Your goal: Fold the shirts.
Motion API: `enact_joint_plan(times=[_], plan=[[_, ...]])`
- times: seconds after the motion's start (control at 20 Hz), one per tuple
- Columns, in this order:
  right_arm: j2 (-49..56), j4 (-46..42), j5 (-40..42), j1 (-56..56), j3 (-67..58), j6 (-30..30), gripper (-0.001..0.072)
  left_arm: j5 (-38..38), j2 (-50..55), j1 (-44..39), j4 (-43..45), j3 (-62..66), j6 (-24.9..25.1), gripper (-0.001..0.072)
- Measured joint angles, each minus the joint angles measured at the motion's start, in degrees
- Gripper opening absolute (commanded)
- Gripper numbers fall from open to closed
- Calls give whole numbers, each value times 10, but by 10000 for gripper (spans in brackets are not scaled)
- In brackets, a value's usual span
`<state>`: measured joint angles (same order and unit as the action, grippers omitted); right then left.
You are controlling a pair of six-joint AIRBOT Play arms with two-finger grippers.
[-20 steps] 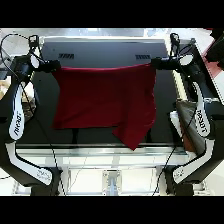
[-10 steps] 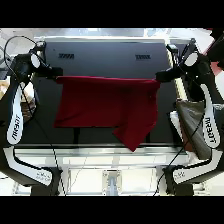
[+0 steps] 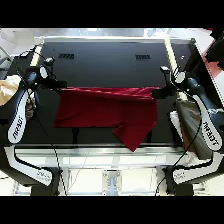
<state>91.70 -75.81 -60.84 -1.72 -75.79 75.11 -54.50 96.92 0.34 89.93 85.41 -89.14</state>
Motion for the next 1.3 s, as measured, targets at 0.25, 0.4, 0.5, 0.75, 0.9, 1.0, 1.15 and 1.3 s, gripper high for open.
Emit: enact_joint_plan(times=[0.25,0.4,0.5,0.75,0.9,1.0,1.15,1.3], plan=[[-8,7,-38,-2,11,21,390,13,-6,3,-23,-4,0,552],[-58,-19,-104,-16,13,25,390,-19,-45,19,-26,-5,0,551],[-113,-34,-139,-38,20,26,390,-52,-87,37,-28,-17,0,550],[-303,-22,-167,-121,197,41,391,-72,-240,93,-30,-188,-5,549],[-386,91,-120,-147,369,53,531,-57,-315,109,-32,-296,-7,549],[-407,175,-95,-148,462,45,563,-50,-339,114,-32,-331,-7,549],[-417,254,-45,-128,542,30,549,-32,-354,117,-32,-354,-8,549],[-421,295,14,-94,573,24,542,-23,-361,118,-32,-363,-9,549]])
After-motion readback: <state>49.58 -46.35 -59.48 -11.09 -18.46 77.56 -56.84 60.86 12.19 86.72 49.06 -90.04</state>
